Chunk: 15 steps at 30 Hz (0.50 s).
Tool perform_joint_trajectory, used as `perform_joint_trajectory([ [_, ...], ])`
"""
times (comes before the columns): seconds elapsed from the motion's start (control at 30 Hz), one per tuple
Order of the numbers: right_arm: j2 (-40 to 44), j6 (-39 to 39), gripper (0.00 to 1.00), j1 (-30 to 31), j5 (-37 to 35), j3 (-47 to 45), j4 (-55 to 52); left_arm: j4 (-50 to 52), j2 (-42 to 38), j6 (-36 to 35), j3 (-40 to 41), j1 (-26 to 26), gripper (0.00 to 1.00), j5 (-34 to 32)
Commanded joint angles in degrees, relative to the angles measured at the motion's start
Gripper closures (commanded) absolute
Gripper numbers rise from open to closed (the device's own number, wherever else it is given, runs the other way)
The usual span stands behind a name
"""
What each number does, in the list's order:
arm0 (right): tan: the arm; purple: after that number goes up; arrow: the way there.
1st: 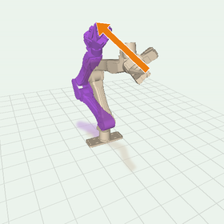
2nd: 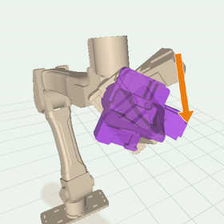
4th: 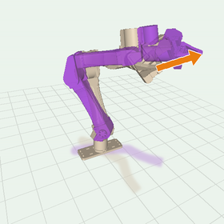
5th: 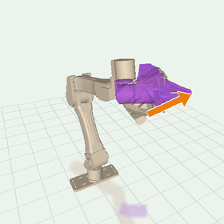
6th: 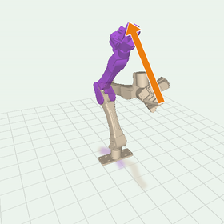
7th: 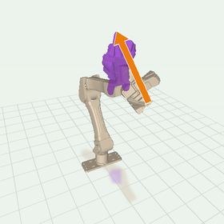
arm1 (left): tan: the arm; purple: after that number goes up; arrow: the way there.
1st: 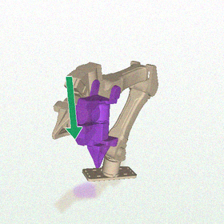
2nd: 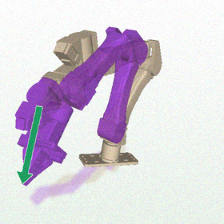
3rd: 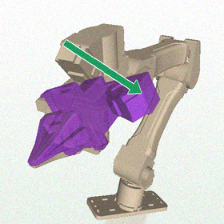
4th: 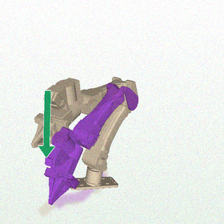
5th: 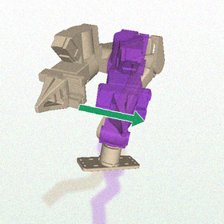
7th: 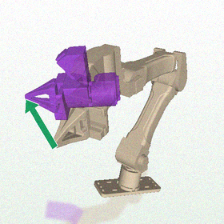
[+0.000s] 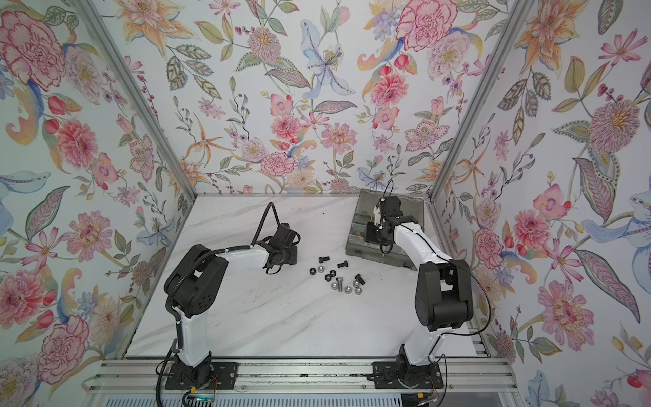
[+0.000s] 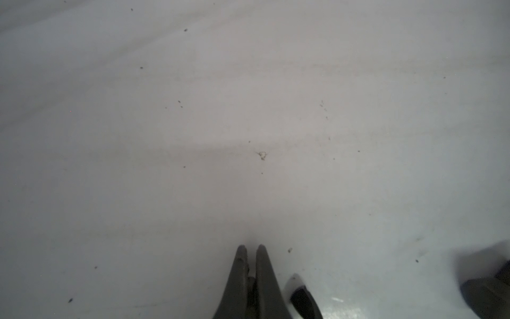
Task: Sort the screws and nuts into containers
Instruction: Pick up the nut at the center of the table.
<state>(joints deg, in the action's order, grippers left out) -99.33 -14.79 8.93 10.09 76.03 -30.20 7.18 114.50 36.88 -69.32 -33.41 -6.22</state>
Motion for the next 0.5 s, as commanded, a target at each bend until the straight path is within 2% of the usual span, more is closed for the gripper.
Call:
perform_joint_trajectory([
  [0.0, 1.8, -0.5, 0.59, 0.0, 0.5, -1.0, 0.0, 3.9, 3.1, -0.2, 0.5, -0.8, 1.0, 2.2],
  [0.2, 4.4, -1.3, 0.58, -0.4, 2.1, -1.8, 0.0, 3.4, 0.7, -2.0, -0.7, -0.7, 1.0, 1.9],
  [0.37, 9.2, -3.4, 0.58, -1.7, 3.9, -3.6, 1.0, 6.5, -1.0, -7.2, -10.6, -0.7, 1.0, 2.5],
  [0.47, 12.4, -5.0, 0.58, -2.8, 2.9, -5.3, 1.1, 7.3, 0.7, -9.4, -18.7, -0.8, 1.0, 6.4],
])
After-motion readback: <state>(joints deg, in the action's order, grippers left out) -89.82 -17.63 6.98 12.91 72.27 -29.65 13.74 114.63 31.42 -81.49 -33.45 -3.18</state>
